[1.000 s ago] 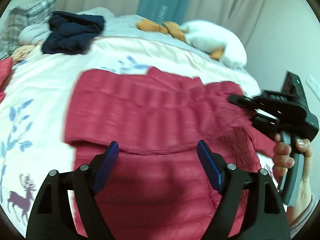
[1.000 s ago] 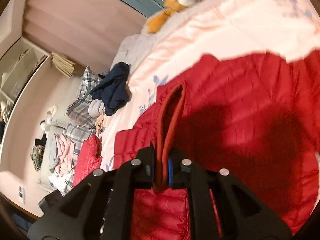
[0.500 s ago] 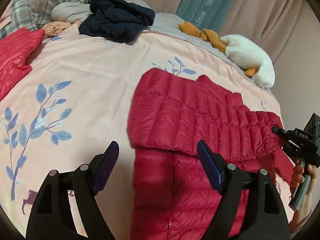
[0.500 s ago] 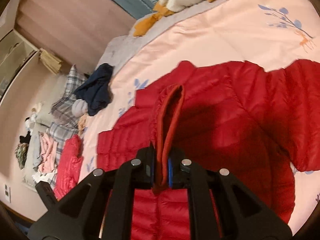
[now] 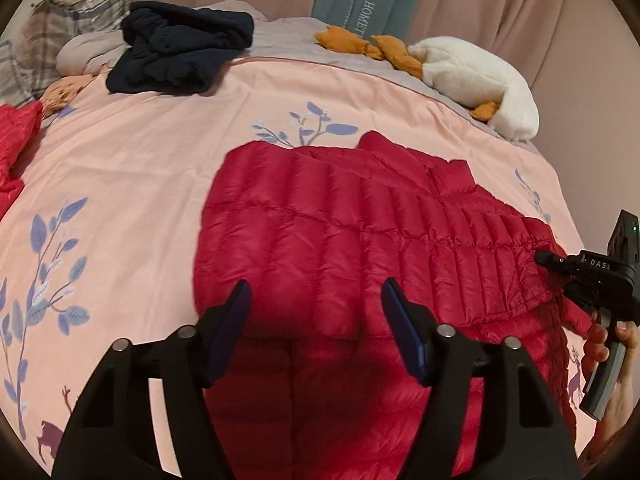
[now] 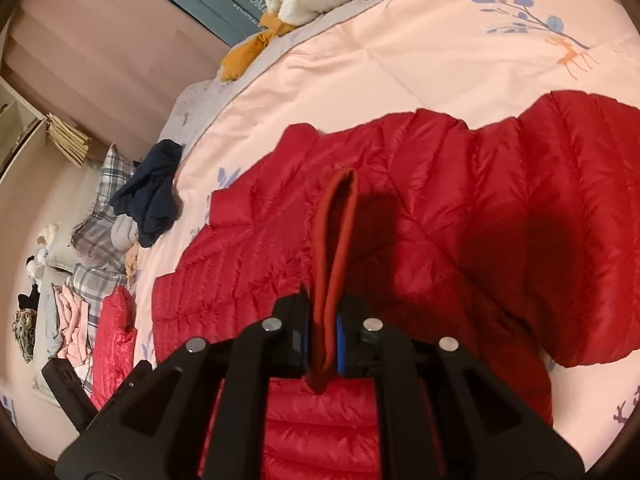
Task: Fold large clothes
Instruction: 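Grasp the other sleeve cuff with the right tool while the left tool releases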
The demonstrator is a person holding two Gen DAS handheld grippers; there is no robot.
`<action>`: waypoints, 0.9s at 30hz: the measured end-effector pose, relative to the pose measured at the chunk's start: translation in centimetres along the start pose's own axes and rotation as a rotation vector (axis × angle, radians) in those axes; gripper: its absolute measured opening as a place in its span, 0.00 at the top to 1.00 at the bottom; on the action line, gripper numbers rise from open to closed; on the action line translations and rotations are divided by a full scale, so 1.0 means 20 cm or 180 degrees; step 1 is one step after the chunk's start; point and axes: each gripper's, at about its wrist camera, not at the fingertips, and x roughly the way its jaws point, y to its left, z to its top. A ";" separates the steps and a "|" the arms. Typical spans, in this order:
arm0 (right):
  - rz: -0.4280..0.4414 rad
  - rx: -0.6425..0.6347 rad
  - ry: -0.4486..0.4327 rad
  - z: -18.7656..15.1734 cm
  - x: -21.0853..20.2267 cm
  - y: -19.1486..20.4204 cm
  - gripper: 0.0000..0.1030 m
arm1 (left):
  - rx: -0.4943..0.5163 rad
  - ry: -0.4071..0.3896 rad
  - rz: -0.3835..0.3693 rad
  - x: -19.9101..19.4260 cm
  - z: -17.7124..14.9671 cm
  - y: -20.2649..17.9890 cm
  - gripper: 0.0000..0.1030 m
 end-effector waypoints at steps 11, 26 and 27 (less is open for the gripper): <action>-0.0019 0.0070 0.0056 -0.02 0.03 -0.10 0.91 | 0.0094 0.0127 0.0090 0.12 -0.01 -0.03 0.52; -0.0075 0.0080 0.0142 -0.03 0.06 -0.13 0.90 | 0.0191 0.0288 0.0216 0.21 -0.03 -0.05 0.54; -0.0079 0.0079 0.0145 -0.03 0.06 -0.13 0.90 | 0.0197 0.0303 0.0223 0.22 -0.03 -0.05 0.54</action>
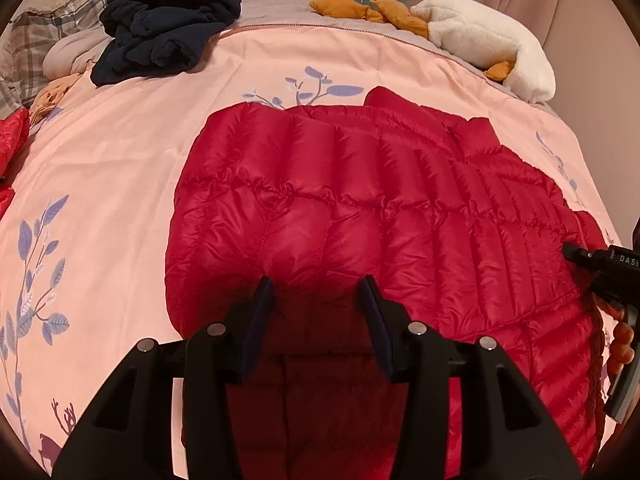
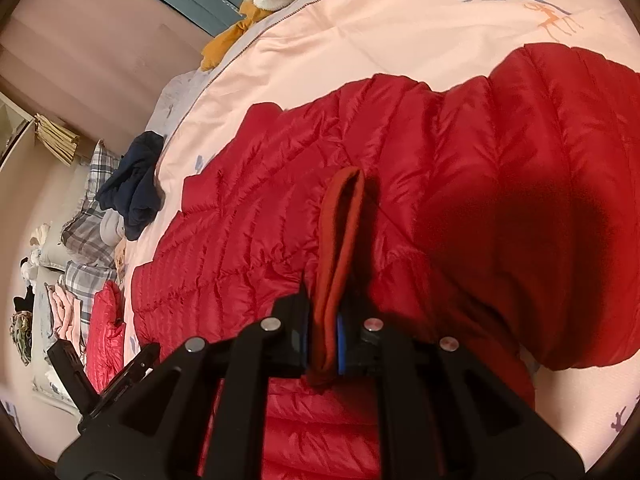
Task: Fold large clothes
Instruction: 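Grasp the other sleeve cuff with the right tool while the left tool releases, then lay the held sleeve across the jacket body and open the right tool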
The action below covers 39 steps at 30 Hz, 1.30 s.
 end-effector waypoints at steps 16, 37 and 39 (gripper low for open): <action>-0.0148 -0.0003 -0.0079 -0.02 -0.04 -0.01 0.76 | 0.0144 0.0080 0.0120 0.05 0.00 -0.04 0.54; -0.0594 -0.1098 -0.0455 -0.09 -0.11 0.29 0.67 | 0.0203 0.0074 0.0153 0.06 -0.01 -0.04 0.54; -0.0630 -0.1075 -0.0371 -0.11 -0.08 0.26 0.67 | 0.0207 0.0067 0.0157 0.06 -0.01 -0.05 0.54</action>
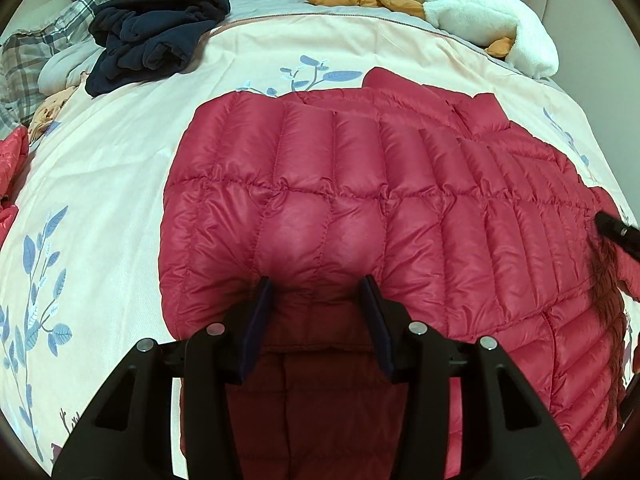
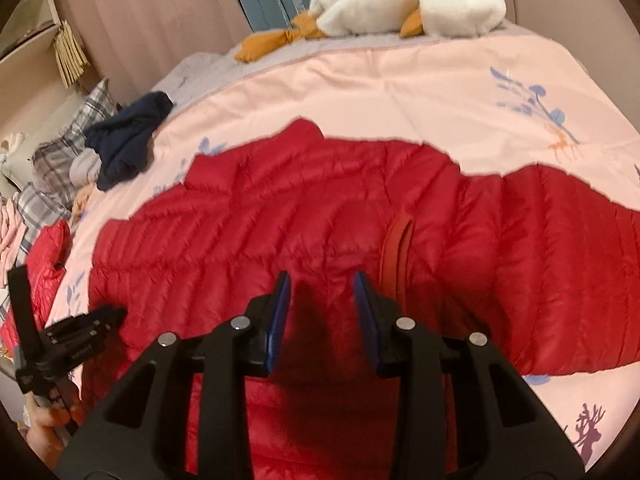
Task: Fold large clothes
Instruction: 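Lay the held sleeve across the jacket body and open the right tool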
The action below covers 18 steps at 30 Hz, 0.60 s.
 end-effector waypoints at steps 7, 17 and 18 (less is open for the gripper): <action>-0.0082 -0.0013 0.0160 -0.06 0.08 -0.04 0.74 | 0.0017 -0.0011 0.0022 0.01 0.00 -0.01 0.54; -0.0059 0.0044 0.0222 -0.08 0.07 -0.07 0.74 | -0.0017 0.0001 0.0032 0.00 0.00 0.00 0.54; -0.0052 0.0060 0.0230 -0.08 0.07 -0.08 0.74 | -0.0023 0.0004 0.0035 0.00 0.00 0.00 0.54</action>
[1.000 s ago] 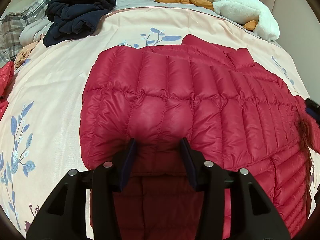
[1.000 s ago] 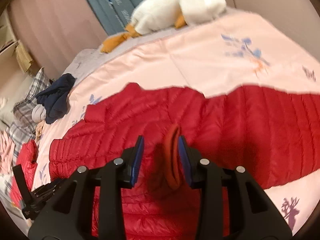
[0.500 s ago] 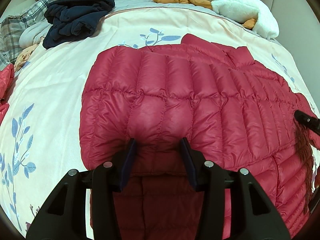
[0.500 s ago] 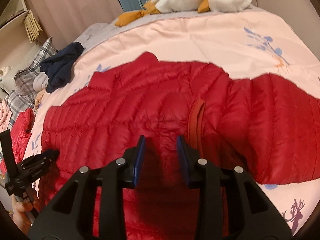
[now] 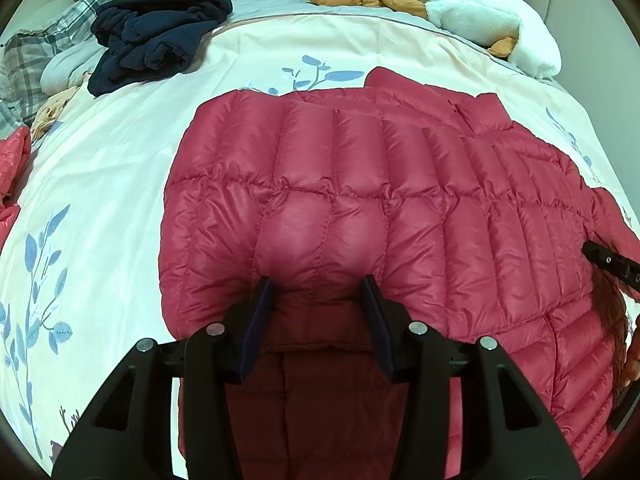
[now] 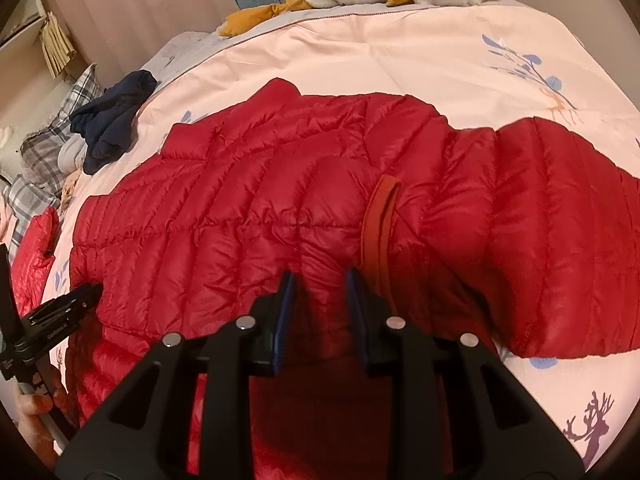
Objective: Fold large clothes
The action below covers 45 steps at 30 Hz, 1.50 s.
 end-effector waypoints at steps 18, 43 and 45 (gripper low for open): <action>0.0005 -0.0266 -0.0303 -0.03 -0.19 0.10 0.49 | 0.0194 -0.0312 0.0116 -0.20 -0.03 -0.09 0.41; 0.0077 -0.0207 -0.0233 -0.20 -0.31 -0.01 0.31 | 0.0026 -0.0303 -0.0025 -0.29 -0.11 -0.13 0.19; 0.0108 -0.0124 -0.0287 -0.24 -0.38 -0.06 0.26 | 0.0002 -0.0322 -0.0057 -0.34 -0.14 -0.12 0.19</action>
